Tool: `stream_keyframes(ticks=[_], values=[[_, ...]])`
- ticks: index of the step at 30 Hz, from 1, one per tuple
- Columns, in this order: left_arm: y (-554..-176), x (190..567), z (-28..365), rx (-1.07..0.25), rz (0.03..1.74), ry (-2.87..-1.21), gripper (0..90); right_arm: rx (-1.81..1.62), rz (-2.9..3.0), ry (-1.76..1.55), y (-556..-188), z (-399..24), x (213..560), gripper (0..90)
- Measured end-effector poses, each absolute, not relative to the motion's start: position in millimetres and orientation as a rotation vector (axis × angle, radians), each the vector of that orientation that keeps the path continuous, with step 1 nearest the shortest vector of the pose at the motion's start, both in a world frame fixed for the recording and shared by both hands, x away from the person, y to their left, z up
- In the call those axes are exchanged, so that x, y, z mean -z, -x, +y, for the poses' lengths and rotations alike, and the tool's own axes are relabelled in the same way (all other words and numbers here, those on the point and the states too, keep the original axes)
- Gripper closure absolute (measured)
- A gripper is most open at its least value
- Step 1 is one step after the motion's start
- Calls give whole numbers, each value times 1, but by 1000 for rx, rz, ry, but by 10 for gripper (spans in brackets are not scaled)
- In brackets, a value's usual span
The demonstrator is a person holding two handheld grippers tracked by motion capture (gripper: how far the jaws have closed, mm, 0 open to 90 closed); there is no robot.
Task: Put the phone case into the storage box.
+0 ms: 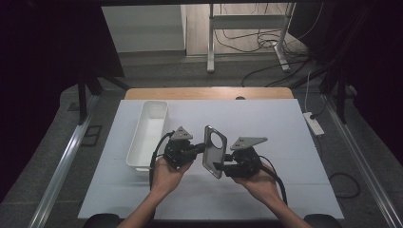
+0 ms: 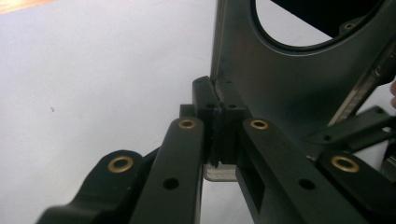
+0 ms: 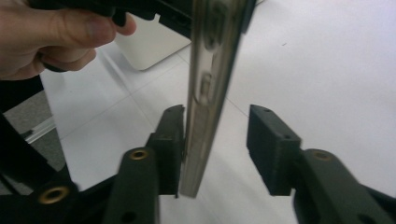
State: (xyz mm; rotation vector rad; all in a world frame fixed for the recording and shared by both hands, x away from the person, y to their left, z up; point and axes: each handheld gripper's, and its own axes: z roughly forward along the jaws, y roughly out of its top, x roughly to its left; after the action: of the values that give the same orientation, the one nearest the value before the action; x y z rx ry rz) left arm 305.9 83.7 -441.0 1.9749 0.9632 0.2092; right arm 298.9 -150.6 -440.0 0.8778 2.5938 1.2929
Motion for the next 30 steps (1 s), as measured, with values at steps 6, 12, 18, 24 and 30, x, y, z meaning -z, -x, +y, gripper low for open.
stream_keyframes(ticks=[6,12,18,24,30], values=[[-311,439,91,-211,1001,-1964,892,-1290,2627,-864,-300,-154,440,487],[-315,437,99,-225,1031,-1952,893,-1294,2624,-841,-299,-158,439,424],[-320,433,108,-243,1054,-1941,893,-1293,2610,-825,-299,-168,436,360],[-325,431,117,-249,1070,-1940,893,-1279,2603,-848,-300,-181,436,294],[-330,426,126,-258,1088,-1932,893,-1265,2589,-883,-301,-192,436,217]])
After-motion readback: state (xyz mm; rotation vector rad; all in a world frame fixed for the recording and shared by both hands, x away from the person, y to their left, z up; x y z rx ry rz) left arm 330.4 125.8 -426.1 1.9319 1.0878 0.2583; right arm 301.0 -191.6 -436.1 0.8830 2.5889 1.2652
